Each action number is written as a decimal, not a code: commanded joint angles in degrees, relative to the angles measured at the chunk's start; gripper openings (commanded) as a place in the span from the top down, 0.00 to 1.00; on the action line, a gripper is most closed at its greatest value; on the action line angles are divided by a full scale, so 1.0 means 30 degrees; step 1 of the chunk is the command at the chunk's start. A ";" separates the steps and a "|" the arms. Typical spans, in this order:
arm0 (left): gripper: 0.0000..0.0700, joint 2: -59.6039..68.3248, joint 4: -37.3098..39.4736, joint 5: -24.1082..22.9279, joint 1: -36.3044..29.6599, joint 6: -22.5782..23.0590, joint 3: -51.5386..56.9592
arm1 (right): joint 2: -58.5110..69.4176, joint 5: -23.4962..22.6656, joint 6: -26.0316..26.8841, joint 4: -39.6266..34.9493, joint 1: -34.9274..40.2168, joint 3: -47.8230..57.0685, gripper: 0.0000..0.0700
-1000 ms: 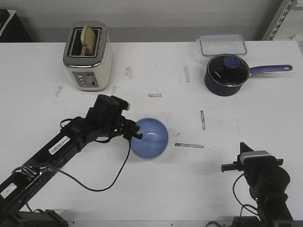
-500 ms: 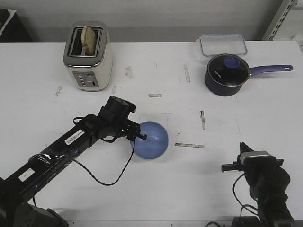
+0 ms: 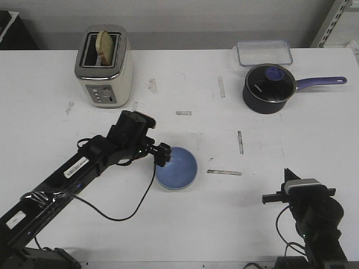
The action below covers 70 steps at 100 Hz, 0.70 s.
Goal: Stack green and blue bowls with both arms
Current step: 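Open the left gripper and withdraw it from the stacked bowls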
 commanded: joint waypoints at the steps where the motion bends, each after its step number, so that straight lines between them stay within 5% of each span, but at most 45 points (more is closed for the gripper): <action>1: 0.49 -0.0612 0.0189 -0.0831 0.0160 0.0809 0.0823 | 0.0102 -0.0007 0.0109 0.0189 0.0022 0.0022 1.00; 19: 1.00 -0.2958 -0.0117 -0.3359 0.1355 0.2368 0.0954 | 0.0102 -0.0007 0.0109 0.0197 0.0015 0.0022 1.00; 32: 1.00 -0.4823 -0.0517 -0.5071 0.3016 0.3293 0.0947 | 0.0102 -0.0007 0.0109 0.0197 0.0015 0.0022 1.00; 70: 1.00 -1.2539 0.1494 -0.4845 1.0076 0.3585 -0.4546 | 0.0102 0.0000 0.0109 0.0204 0.0015 0.0022 1.00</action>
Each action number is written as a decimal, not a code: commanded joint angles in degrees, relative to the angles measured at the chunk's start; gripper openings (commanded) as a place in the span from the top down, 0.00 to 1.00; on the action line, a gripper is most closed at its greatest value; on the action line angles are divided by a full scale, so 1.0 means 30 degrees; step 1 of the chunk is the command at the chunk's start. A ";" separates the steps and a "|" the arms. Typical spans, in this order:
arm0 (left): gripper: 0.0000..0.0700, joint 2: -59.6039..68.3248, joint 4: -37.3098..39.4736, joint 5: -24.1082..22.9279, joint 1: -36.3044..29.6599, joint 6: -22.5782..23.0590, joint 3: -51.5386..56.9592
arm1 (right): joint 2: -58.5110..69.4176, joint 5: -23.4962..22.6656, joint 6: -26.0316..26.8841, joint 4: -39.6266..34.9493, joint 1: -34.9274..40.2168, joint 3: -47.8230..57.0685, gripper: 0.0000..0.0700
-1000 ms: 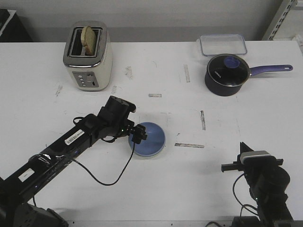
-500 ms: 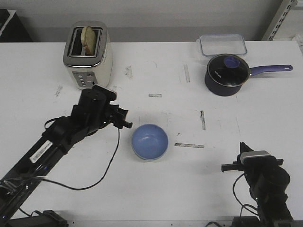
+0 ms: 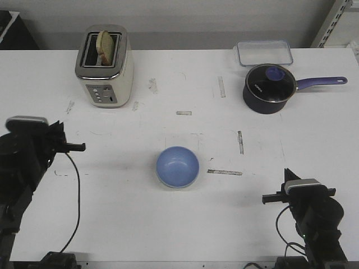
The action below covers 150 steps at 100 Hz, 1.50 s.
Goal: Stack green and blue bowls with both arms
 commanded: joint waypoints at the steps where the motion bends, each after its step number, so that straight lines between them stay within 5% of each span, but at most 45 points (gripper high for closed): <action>1: 1.00 -0.1450 0.0889 0.0182 0.0889 0.0204 -0.1537 | 0.0102 0.0000 0.0102 0.0204 0.0022 0.0022 1.00; 19: 1.00 -0.5814 0.2040 0.2062 0.2492 -0.0138 -0.6047 | 0.0102 0.0000 0.0095 0.0226 0.0015 0.0022 1.00; 54: 1.00 -0.9296 0.2805 0.1741 0.2543 -0.0270 -1.0586 | 0.0102 -0.0007 0.0109 0.0226 0.0015 0.0022 1.00; 150: 1.00 -1.1373 0.4495 0.0838 0.1996 -0.0262 -1.1264 | 0.0087 0.0000 0.0109 0.1362 0.0015 0.0029 1.00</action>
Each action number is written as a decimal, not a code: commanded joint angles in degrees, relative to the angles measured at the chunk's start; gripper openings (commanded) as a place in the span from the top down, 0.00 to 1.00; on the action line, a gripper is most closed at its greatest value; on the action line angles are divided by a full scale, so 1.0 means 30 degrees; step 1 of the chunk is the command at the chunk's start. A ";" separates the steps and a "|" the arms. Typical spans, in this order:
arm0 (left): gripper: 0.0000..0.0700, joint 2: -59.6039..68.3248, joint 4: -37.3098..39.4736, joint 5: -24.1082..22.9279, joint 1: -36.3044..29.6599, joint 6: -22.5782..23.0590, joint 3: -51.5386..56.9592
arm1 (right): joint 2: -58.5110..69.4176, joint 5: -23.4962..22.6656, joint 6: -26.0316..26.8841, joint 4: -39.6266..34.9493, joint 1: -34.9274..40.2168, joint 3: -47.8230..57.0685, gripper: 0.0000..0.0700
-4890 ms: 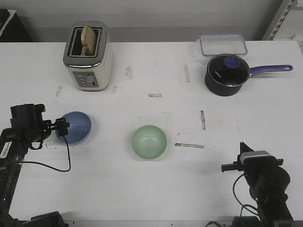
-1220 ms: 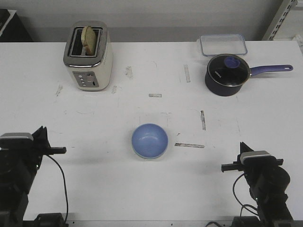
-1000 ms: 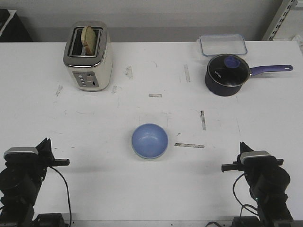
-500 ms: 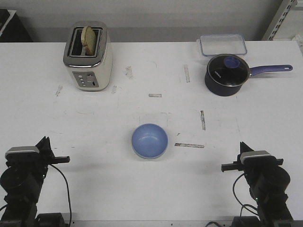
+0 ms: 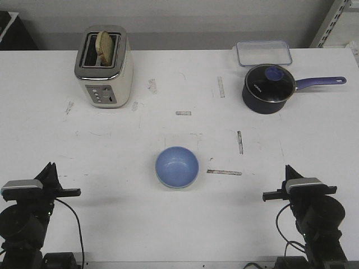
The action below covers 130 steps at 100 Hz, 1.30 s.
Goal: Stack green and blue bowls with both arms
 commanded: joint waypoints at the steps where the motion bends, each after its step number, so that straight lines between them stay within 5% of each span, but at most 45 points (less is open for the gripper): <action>1: 1.00 -0.0474 0.0415 -0.0102 -0.0277 -0.0087 -0.0197 | 0.0087 0.0000 0.0117 0.0321 0.0015 0.0029 1.00; 51: 1.00 -0.6098 0.6747 -0.0131 -0.1027 -0.0080 -1.1052 | 0.0087 0.0000 0.0117 0.0430 0.0015 0.0029 1.00; 130: 1.00 -0.6098 0.6768 -0.0044 -0.0925 -0.0087 -1.1023 | 0.0073 0.0000 0.0117 0.1239 0.0015 0.0029 1.00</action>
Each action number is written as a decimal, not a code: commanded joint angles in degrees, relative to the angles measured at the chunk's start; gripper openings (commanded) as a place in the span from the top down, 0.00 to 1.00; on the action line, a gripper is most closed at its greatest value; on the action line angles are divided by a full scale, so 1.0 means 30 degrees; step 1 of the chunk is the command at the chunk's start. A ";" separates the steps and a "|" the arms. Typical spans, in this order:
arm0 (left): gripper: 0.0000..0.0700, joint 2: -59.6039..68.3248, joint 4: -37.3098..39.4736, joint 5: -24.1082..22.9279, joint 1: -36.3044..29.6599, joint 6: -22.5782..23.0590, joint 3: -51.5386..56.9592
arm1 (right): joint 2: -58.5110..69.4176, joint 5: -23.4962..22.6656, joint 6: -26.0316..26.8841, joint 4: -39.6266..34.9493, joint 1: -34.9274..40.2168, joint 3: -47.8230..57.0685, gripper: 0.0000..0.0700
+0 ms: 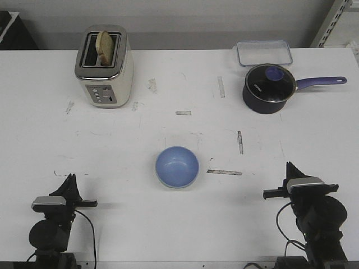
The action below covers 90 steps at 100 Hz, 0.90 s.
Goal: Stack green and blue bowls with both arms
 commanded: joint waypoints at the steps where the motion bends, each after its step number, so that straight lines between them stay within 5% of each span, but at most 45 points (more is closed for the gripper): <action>1: 1.00 -0.0036 0.0211 -0.0044 0.0044 -0.0044 -0.0408 | 0.0073 0.0000 0.0109 0.0248 0.0015 0.0029 1.00; 24: 1.00 -0.0036 0.0211 -0.0044 0.0051 -0.0044 -0.0408 | -0.0474 0.0007 0.0131 0.0707 -0.0357 -0.0481 1.00; 60: 1.00 -0.0036 0.0211 -0.0044 0.0044 -0.0044 -0.0408 | -0.5144 -0.0007 0.1858 0.6717 -0.0758 -0.8480 1.00; 90: 1.00 -0.0036 0.0189 -0.0044 0.0029 -0.0044 -0.0401 | -0.8284 0.0007 0.1756 0.4612 -0.0721 -0.9828 1.00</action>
